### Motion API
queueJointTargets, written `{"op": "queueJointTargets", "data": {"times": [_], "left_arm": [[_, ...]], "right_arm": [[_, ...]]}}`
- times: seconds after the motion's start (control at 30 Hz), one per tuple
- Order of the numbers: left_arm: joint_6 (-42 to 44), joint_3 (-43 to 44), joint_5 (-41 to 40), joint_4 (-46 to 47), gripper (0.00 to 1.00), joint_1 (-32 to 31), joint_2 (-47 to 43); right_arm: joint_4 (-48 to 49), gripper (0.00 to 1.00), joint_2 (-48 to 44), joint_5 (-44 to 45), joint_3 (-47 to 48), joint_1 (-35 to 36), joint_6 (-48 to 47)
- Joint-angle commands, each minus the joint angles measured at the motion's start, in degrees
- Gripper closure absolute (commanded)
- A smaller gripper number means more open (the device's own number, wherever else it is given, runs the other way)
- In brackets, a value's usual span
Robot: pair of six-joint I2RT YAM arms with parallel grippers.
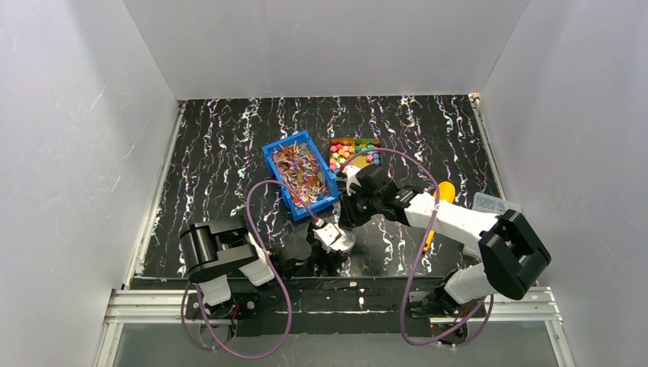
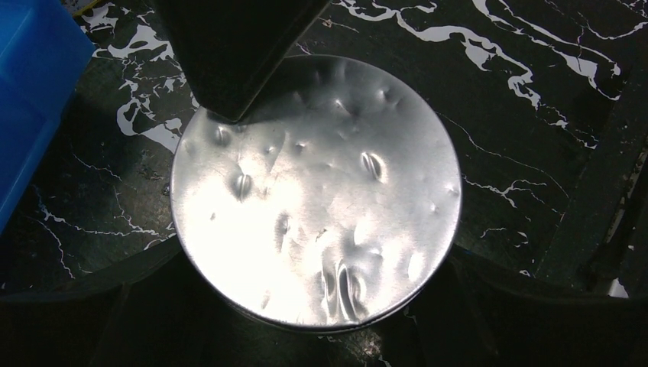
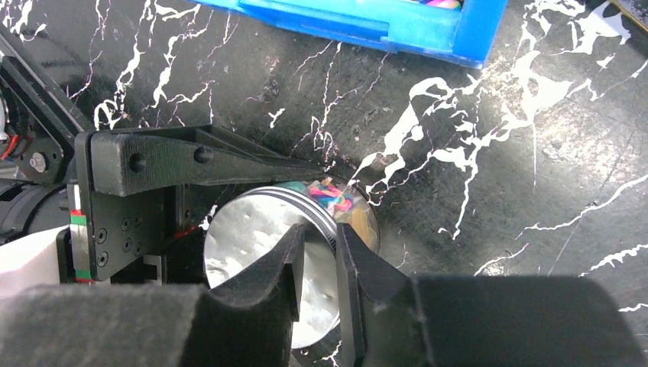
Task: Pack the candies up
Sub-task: Screw the bottle lid onto the packing bottle.
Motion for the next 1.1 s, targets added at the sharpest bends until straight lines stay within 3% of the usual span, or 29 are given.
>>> {"op": "queueJointTargets", "data": {"times": [0.0,0.63,1.07], "left_arm": [[-2.81,-0.69,-0.82,-8.61,0.40,0.49,1.29],[-4.02,1.60,-3.50,-13.69,0.39,1.08,-0.88],[-3.75,0.57,-3.33,-15.19,0.39,1.12,-3.95]], "right_arm": [[-3.90,0.73,-3.27,-4.07,-4.03,0.87,0.86],[-2.11,0.75,-19.84,2.46,-16.64,7.79,13.95],[-6.66,0.74,-24.52,11.42,-14.71,16.65,19.38]]}}
